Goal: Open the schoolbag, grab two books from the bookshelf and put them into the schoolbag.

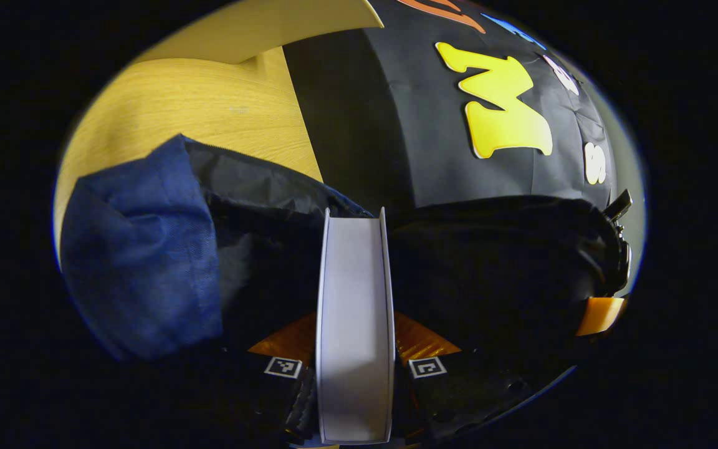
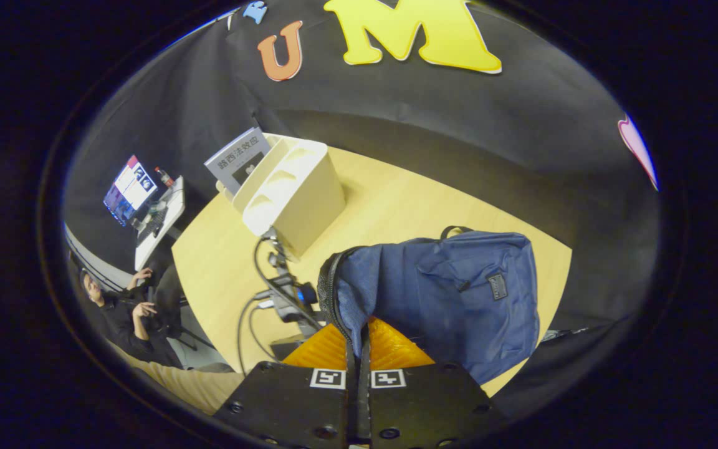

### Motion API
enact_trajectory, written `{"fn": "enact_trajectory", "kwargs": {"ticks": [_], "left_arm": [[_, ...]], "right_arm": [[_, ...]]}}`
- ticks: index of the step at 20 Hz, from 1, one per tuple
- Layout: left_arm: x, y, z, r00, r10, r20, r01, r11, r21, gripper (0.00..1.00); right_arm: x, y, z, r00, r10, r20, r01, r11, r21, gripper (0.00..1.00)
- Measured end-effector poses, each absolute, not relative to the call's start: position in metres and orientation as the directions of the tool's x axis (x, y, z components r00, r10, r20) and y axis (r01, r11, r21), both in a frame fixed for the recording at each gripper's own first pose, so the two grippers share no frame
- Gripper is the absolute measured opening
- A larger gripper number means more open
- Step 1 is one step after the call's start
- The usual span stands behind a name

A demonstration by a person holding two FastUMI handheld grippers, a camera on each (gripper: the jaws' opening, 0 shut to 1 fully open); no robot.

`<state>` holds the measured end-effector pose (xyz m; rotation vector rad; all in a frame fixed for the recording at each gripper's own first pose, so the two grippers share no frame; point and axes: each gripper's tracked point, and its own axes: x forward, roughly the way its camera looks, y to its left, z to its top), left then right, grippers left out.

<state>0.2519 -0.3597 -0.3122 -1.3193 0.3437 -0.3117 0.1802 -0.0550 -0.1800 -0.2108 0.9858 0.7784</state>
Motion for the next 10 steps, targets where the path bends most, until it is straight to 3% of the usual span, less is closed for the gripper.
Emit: {"fn": "enact_trajectory", "kwargs": {"ticks": [2, 3, 4, 10], "left_arm": [[0.266, -0.364, -0.317, 0.92, -0.389, -0.056, 0.018, 0.184, -0.983, 0.48], [0.27, -0.366, -0.317, 0.922, -0.385, -0.051, 0.018, 0.174, -0.985, 0.53], [0.273, -0.368, -0.317, 0.925, -0.376, -0.052, 0.017, 0.177, -0.984, 0.48], [0.252, -0.357, -0.321, 0.904, -0.407, -0.127, -0.029, 0.239, -0.971, 0.48]], "right_arm": [[0.178, -0.059, -0.178, 0.313, 0.493, -0.812, -0.677, 0.715, 0.173, 0.0], [0.177, -0.06, -0.178, 0.313, 0.493, -0.812, -0.676, 0.716, 0.173, 0.01], [0.177, -0.06, -0.178, 0.318, 0.494, -0.809, -0.671, 0.72, 0.176, 0.0], [0.184, -0.077, -0.181, 0.381, 0.446, -0.81, -0.634, 0.763, 0.122, 0.0]]}}
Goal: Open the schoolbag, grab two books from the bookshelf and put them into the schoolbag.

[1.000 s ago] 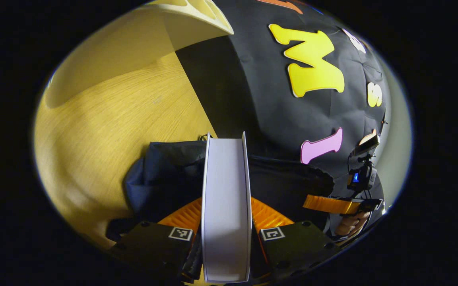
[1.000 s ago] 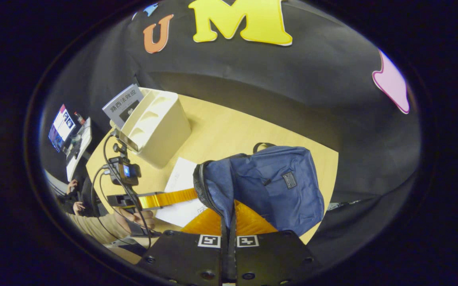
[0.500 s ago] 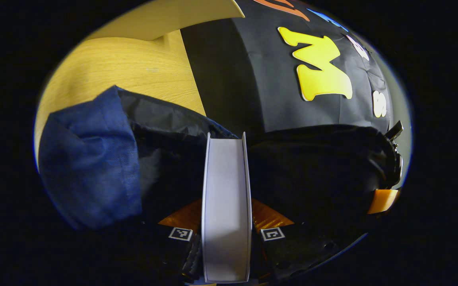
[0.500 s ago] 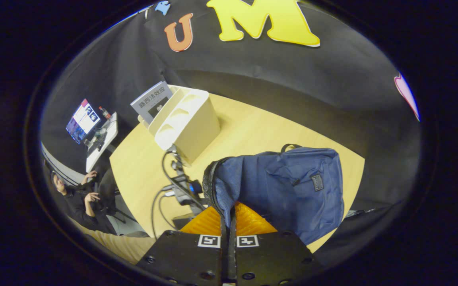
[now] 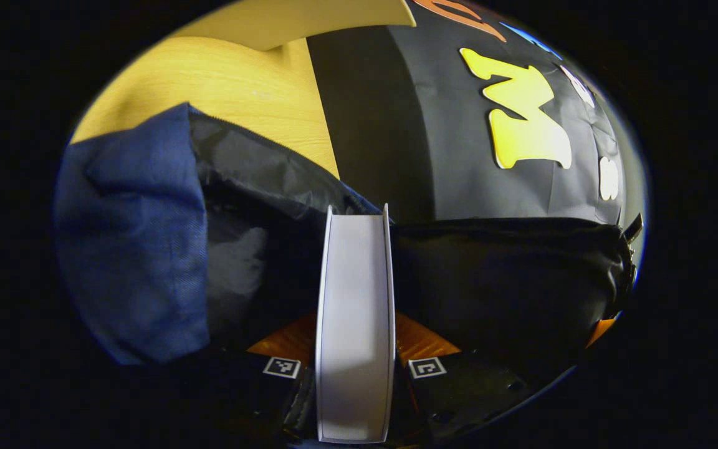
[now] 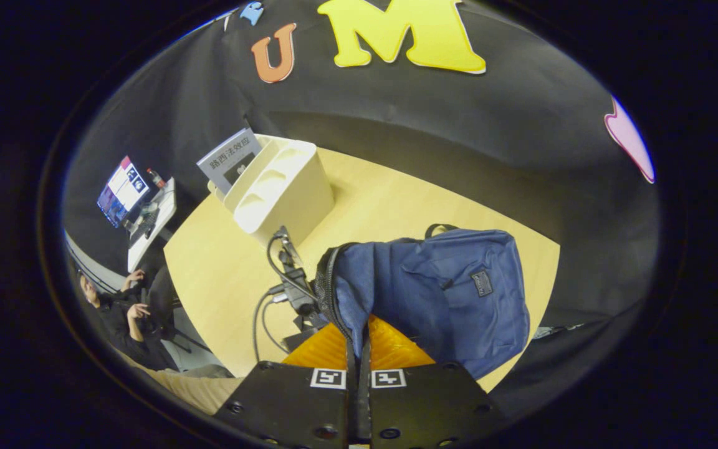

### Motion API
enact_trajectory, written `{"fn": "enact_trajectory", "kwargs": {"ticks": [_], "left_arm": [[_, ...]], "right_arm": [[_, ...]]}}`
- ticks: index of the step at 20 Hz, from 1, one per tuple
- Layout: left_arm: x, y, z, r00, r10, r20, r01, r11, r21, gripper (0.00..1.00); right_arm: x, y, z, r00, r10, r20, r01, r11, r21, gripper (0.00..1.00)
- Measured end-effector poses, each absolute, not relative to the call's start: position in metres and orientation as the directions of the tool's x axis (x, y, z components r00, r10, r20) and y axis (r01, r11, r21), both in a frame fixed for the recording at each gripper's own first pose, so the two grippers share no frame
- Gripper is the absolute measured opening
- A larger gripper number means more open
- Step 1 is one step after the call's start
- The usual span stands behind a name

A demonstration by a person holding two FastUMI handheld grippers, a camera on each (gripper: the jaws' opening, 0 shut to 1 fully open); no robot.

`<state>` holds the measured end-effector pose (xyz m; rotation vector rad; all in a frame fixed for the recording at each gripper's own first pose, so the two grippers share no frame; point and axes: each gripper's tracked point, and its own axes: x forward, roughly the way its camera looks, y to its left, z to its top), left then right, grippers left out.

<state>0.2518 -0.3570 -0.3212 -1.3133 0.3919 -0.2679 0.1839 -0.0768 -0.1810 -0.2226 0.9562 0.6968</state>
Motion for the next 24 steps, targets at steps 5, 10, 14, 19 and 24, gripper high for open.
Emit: {"fn": "enact_trajectory", "kwargs": {"ticks": [5, 10, 14, 19, 24], "left_arm": [[0.23, -0.342, -0.343, 0.855, -0.433, -0.286, -0.155, 0.312, -0.937, 0.57], [0.217, -0.358, -0.35, 0.809, -0.457, -0.371, -0.202, 0.375, -0.904, 0.8], [0.186, -0.337, -0.341, 0.776, -0.457, -0.434, -0.224, 0.444, -0.868, 0.84], [0.139, -0.278, -0.306, 0.772, -0.437, -0.461, -0.151, 0.579, -0.801, 0.84], [0.087, -0.208, -0.251, 0.776, -0.388, -0.497, -0.023, 0.77, -0.637, 0.84]], "right_arm": [[0.186, -0.084, -0.184, 0.421, 0.405, -0.812, -0.596, 0.798, 0.089, 0.0], [0.189, -0.088, -0.185, 0.443, 0.373, -0.815, -0.565, 0.822, 0.069, 0.0], [0.186, -0.088, -0.187, 0.457, 0.358, -0.814, -0.557, 0.829, 0.051, 0.0], [0.18, -0.092, -0.191, 0.461, 0.375, -0.804, -0.521, 0.848, 0.097, 0.0], [0.173, -0.092, -0.193, 0.489, 0.378, -0.786, -0.459, 0.878, 0.136, 0.0]]}}
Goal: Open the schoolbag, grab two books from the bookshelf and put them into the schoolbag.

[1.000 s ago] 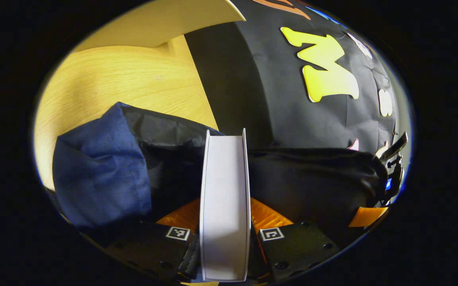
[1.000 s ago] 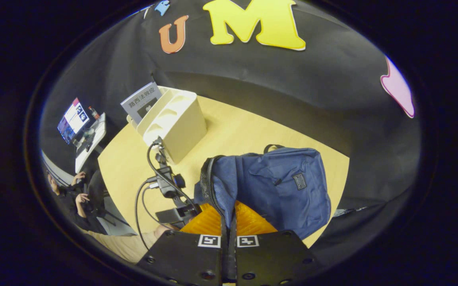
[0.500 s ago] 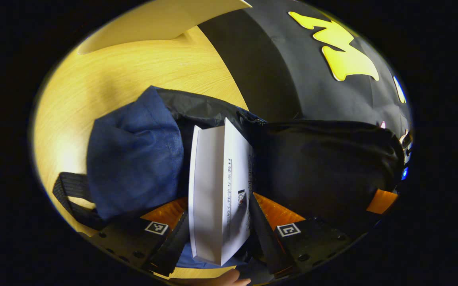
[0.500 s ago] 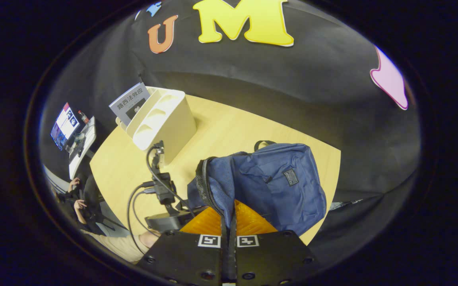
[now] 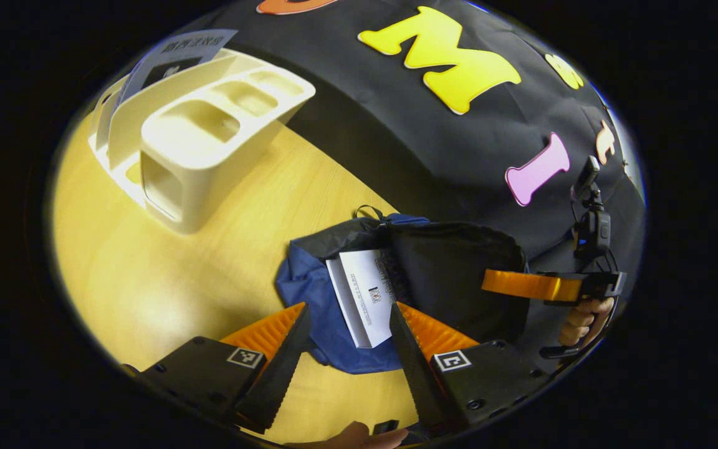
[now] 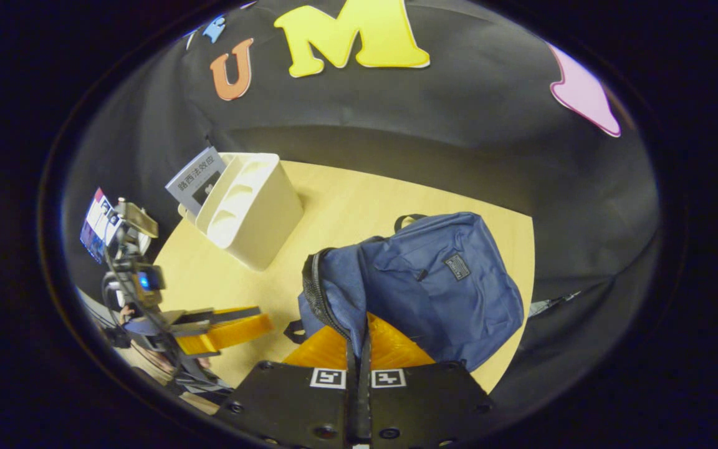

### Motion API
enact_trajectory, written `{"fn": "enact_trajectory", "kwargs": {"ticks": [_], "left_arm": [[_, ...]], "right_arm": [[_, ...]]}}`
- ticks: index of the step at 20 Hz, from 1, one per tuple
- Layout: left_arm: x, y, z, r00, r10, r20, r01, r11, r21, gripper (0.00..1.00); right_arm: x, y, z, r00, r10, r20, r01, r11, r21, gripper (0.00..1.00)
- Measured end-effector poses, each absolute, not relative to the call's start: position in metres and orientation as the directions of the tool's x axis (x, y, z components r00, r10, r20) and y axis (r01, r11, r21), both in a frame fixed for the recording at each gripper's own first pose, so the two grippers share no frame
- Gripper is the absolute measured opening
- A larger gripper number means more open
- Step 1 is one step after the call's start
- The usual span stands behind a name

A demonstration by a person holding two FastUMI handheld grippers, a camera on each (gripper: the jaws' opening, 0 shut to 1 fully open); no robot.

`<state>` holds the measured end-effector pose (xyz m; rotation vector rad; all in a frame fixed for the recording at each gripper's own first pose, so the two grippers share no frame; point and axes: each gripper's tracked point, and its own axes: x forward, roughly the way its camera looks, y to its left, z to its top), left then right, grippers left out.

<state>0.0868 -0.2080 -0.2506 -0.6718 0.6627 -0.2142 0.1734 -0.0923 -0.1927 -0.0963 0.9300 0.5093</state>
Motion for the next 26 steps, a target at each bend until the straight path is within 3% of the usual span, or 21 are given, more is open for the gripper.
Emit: {"fn": "enact_trajectory", "kwargs": {"ticks": [4, 10, 16, 21, 26], "left_arm": [[0.078, -0.124, -0.202, 0.83, -0.259, -0.494, 0.01, 0.892, -0.452, 0.84], [0.076, 0.005, -0.166, 0.894, -0.012, -0.447, -0.089, 0.975, -0.205, 0.84], [0.085, 0.097, -0.098, 0.953, 0.189, -0.238, -0.156, 0.976, 0.152, 0.83], [0.114, 0.137, -0.058, 0.955, 0.27, -0.119, -0.254, 0.958, 0.135, 0.83], [0.156, 0.152, -0.065, 0.961, 0.181, -0.209, -0.171, 0.983, 0.064, 0.83]], "right_arm": [[0.164, -0.089, -0.196, 0.518, 0.36, -0.776, -0.423, 0.896, 0.133, 0.0], [0.151, -0.093, -0.197, 0.538, 0.34, -0.772, -0.383, 0.914, 0.136, 0.01], [0.153, -0.093, -0.193, 0.558, 0.309, -0.77, -0.343, 0.931, 0.125, 0.0], [0.159, -0.091, -0.192, 0.564, 0.286, -0.775, -0.319, 0.941, 0.114, 0.0], [0.161, -0.091, -0.192, 0.56, 0.278, -0.78, -0.297, 0.947, 0.125, 0.0]]}}
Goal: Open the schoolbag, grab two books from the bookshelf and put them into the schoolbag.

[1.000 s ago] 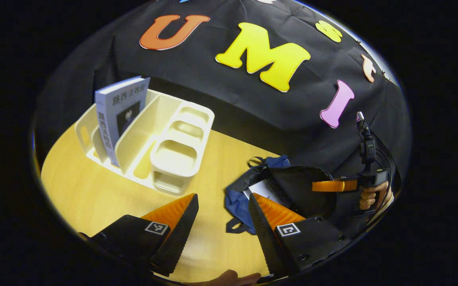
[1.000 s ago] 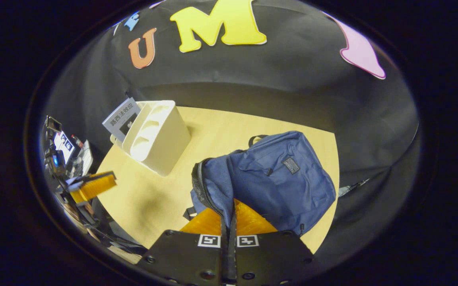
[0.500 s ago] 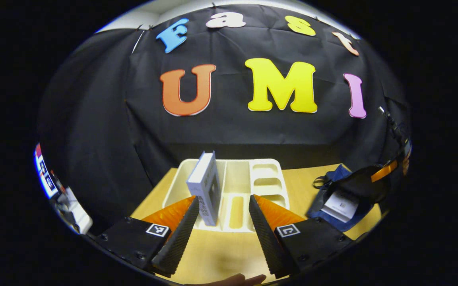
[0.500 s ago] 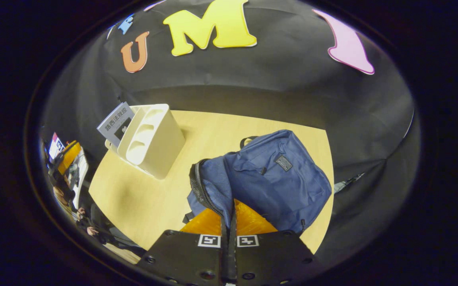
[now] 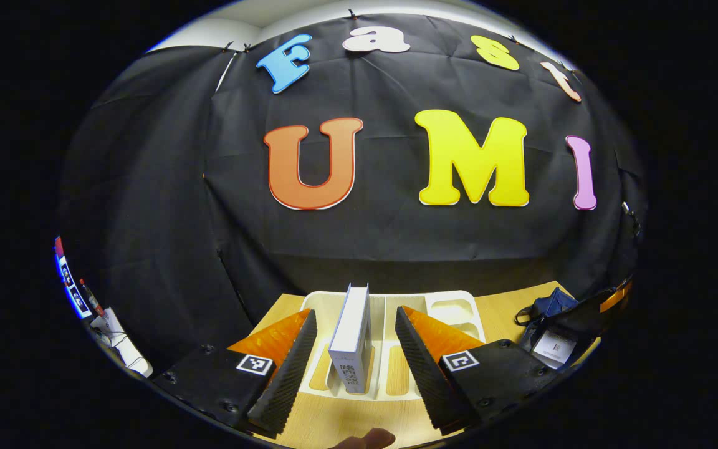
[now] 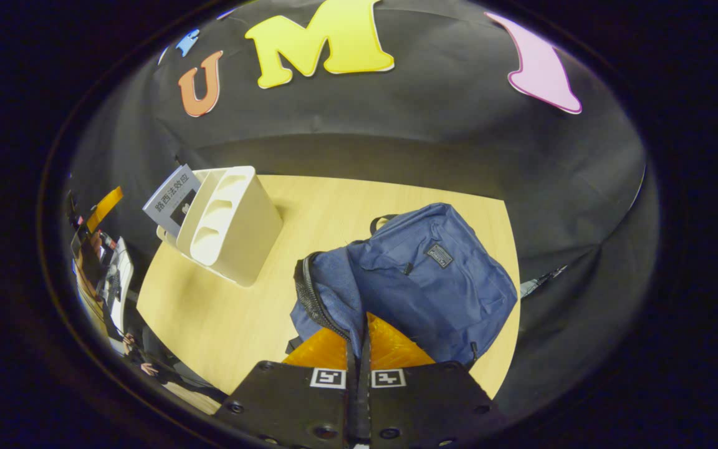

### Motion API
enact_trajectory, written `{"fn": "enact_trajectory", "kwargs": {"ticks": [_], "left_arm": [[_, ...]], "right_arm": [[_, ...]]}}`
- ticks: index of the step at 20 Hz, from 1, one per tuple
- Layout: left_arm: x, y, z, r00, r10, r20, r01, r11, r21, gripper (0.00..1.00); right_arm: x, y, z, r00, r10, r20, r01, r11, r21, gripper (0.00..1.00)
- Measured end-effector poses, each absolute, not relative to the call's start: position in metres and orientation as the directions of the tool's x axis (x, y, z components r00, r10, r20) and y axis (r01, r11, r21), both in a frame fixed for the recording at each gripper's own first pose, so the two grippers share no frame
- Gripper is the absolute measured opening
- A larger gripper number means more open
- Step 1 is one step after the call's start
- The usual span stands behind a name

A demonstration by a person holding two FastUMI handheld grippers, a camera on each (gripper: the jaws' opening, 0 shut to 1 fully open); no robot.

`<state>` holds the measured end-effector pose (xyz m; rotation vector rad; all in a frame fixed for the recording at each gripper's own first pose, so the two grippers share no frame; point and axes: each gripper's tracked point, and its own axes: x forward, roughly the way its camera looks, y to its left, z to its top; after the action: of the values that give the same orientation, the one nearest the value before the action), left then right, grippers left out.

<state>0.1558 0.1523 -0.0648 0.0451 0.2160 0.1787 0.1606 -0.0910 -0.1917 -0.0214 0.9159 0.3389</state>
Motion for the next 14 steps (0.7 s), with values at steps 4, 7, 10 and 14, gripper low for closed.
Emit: {"fn": "enact_trajectory", "kwargs": {"ticks": [4, 7, 10, 14], "left_arm": [[0.203, 0.17, -0.083, 0.934, 0.153, -0.323, -0.132, 0.988, 0.085, 0.83], [0.23, 0.173, -0.099, 0.9, 0.087, -0.428, -0.093, 0.996, 0.007, 0.83], [0.247, 0.179, -0.123, 0.827, 0.07, -0.558, -0.063, 0.997, 0.032, 0.83], [0.252, 0.174, -0.17, 0.689, 0.031, -0.725, 0.028, 0.997, 0.069, 0.84]], "right_arm": [[0.162, -0.091, -0.191, 0.56, 0.276, -0.781, -0.287, 0.949, 0.129, 0.0], [0.162, -0.09, -0.191, 0.564, 0.273, -0.779, -0.271, 0.953, 0.137, 0.02], [0.162, -0.088, -0.193, 0.565, 0.271, -0.779, -0.263, 0.954, 0.142, 0.02], [0.166, -0.087, -0.193, 0.574, 0.265, -0.775, -0.245, 0.958, 0.147, 0.02]]}}
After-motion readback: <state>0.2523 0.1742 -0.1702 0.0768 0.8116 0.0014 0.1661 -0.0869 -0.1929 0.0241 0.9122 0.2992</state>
